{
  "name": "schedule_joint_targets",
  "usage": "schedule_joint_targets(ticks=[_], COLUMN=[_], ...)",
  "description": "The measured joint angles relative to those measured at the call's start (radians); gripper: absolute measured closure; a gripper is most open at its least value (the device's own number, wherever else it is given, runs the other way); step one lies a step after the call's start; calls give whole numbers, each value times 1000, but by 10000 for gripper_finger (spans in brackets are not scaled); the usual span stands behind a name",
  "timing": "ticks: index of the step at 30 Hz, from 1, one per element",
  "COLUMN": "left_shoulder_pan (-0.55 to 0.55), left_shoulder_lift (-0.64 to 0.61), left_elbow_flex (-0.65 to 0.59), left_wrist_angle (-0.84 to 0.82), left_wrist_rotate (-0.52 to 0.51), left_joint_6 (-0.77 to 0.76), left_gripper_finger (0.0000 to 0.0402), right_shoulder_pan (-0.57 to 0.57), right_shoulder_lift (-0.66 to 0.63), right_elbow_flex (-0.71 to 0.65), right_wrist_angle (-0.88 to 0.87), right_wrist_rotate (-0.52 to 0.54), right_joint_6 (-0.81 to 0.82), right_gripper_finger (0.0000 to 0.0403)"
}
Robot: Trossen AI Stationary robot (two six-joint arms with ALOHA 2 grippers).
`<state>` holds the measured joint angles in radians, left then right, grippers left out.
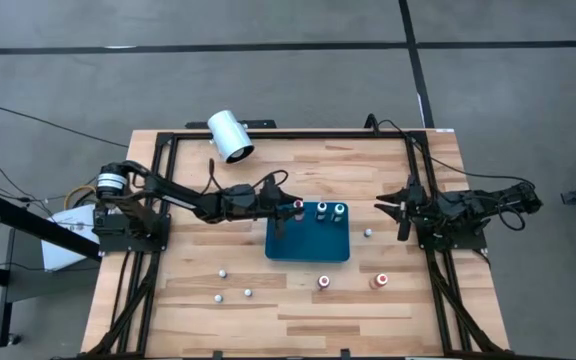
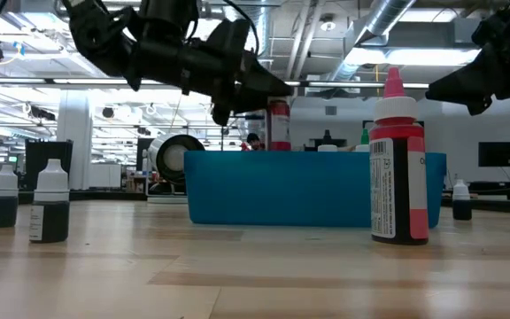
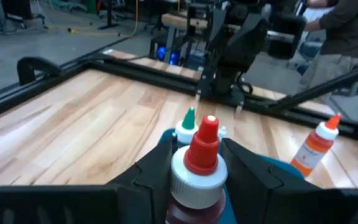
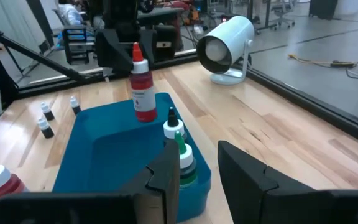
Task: Pick & Place food coloring
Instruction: Put the large red food coloring bottle into the blue bin
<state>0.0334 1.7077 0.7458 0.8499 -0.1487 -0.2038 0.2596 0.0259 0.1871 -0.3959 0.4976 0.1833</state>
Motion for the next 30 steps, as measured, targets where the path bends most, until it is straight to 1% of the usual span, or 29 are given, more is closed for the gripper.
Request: schedule_joint_targets(ticks=[4, 10, 16, 22, 26, 30], left_shoulder_pan=[-8, -18, -19, -19, -19, -19], left_shoulder_lift=[53, 117, 175, 194, 194, 194], left_elbow_flex=[7, 17, 44, 61, 60, 60], left_wrist_angle=[65, 73, 100, 107, 106, 98], left_wrist_rotate=[-17, -49, -46, -44, -63, -75], left_joint_6=[0, 6, 13, 38, 79, 84], left_gripper_finger=[284, 284, 284, 284, 284, 284], right_shoulder_pan=[0, 0, 0, 0, 0, 0], right_shoulder_lift=[0, 0, 0, 0, 0, 0], right_elbow_flex=[0, 0, 0, 0, 0, 0], right_wrist_angle=[-1, -1, -1, -2, -6, -5], right_wrist_rotate=[0, 0, 1, 2, 2, 2], right_joint_6=[0, 1, 2, 31, 37, 37], right_gripper_finger=[305, 305, 305, 305, 305, 305])
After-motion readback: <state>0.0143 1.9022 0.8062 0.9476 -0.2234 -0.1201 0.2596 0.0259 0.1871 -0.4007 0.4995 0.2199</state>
